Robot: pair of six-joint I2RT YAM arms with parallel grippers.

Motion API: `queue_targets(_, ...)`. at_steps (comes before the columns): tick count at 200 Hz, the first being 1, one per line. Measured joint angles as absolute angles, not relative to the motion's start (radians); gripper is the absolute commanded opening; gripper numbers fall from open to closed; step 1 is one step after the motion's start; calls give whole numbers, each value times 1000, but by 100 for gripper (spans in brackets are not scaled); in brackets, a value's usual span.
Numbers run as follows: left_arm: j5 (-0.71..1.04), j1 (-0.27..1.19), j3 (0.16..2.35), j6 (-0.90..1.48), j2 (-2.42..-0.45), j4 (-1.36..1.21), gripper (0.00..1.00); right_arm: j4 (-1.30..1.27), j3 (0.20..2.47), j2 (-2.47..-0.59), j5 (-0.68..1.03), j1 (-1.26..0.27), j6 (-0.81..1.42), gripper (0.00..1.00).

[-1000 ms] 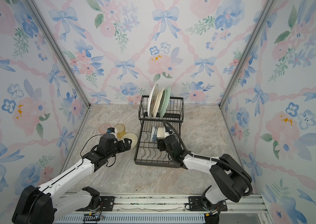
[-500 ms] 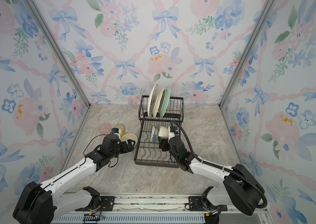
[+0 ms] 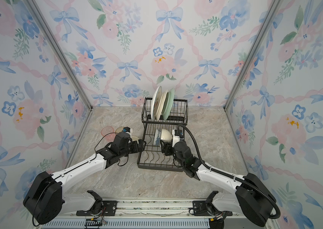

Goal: Unload the mixed dishes from the dish rack
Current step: 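Lift the white bowl with the right gripper while the left gripper reaches toward it, then close the left gripper on the white bowl rim beside the right gripper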

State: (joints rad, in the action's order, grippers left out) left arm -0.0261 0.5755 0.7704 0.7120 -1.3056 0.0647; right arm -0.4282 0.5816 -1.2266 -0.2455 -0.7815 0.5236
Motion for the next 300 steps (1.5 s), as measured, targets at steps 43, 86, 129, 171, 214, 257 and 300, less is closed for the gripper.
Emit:
queue_targets(43, 35, 575, 845, 732, -1385, 44, 98, -440, 579, -1192, -232, -794, 549, 67)
queue_targets(86, 117, 576, 871, 762, -1418, 6, 98, -466, 562, -1146, -219, -800, 575, 67)
queue_targets(129, 170, 589, 874, 789, -1427, -33, 98, -490, 551, -1135, -205, -809, 592, 67)
queue_targets(171, 211, 603, 874, 810, -1434, -68, 98, -521, 541, -1135, -186, -815, 607, 67)
queue_targets(214, 233, 609, 871, 829, -1434, -112, 95, -551, 540, -1135, -169, -825, 634, 67)
queue_targets(257, 249, 609, 850, 850, -1433, -153, 86, -581, 534, -1135, -156, -831, 655, 68)
queue_targets(300, 257, 609, 830, 868, -1428, -181, 71, -597, 530, -1134, -141, -842, 667, 68)
